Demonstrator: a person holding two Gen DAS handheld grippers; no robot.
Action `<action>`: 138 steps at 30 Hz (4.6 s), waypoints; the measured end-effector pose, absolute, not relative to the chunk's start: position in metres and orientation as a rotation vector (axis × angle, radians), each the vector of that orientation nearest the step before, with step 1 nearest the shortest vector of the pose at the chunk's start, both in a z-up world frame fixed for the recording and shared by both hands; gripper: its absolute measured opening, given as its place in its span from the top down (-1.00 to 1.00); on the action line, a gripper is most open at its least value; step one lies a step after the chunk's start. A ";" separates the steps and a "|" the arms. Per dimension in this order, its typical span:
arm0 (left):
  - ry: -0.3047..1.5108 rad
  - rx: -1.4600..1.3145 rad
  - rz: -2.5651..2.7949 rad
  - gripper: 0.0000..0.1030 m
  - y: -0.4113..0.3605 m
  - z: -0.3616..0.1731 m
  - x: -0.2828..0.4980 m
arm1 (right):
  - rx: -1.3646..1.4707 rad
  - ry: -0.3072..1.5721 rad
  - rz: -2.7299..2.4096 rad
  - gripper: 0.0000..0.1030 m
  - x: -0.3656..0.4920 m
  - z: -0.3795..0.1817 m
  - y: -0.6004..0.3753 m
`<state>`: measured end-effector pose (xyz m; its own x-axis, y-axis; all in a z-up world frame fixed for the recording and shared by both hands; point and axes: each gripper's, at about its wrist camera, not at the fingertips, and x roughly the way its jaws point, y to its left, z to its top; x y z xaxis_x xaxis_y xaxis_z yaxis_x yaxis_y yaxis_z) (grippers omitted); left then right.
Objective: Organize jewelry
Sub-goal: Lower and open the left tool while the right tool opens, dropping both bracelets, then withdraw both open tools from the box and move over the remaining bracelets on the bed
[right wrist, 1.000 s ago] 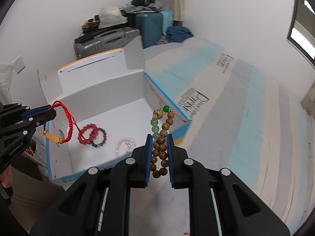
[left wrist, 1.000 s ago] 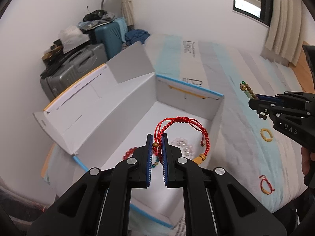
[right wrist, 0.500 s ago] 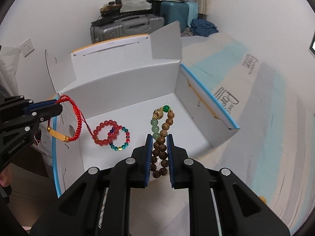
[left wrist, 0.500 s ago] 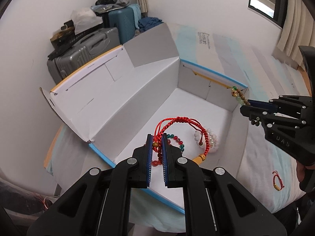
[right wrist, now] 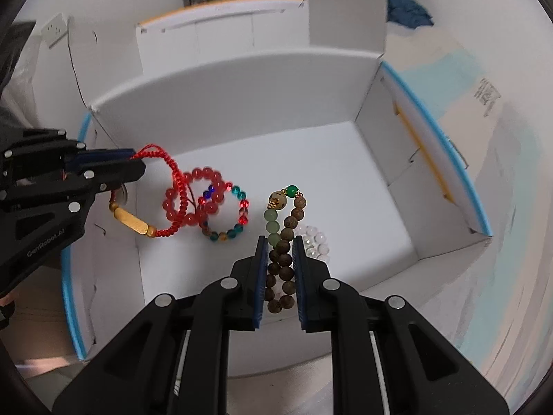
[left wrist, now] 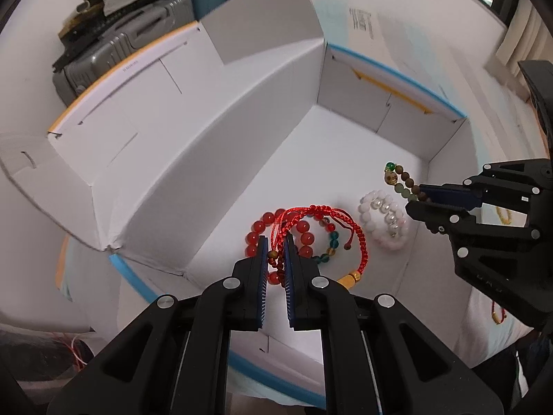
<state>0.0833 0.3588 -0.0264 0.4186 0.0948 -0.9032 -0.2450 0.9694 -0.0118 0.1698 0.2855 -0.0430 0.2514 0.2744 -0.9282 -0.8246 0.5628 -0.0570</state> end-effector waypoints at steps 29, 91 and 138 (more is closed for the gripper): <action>1.385 -0.100 0.183 0.76 0.355 -0.087 0.128 | -0.743 1.284 0.777 0.68 0.197 -0.107 0.322; 0.897 -0.044 0.249 -0.88 0.231 0.061 0.108 | -0.447 0.877 0.576 -0.86 0.175 0.035 0.142; 1.040 0.013 -0.041 -0.88 0.044 -0.050 0.112 | -0.252 1.112 0.263 -0.85 0.250 -0.063 -0.110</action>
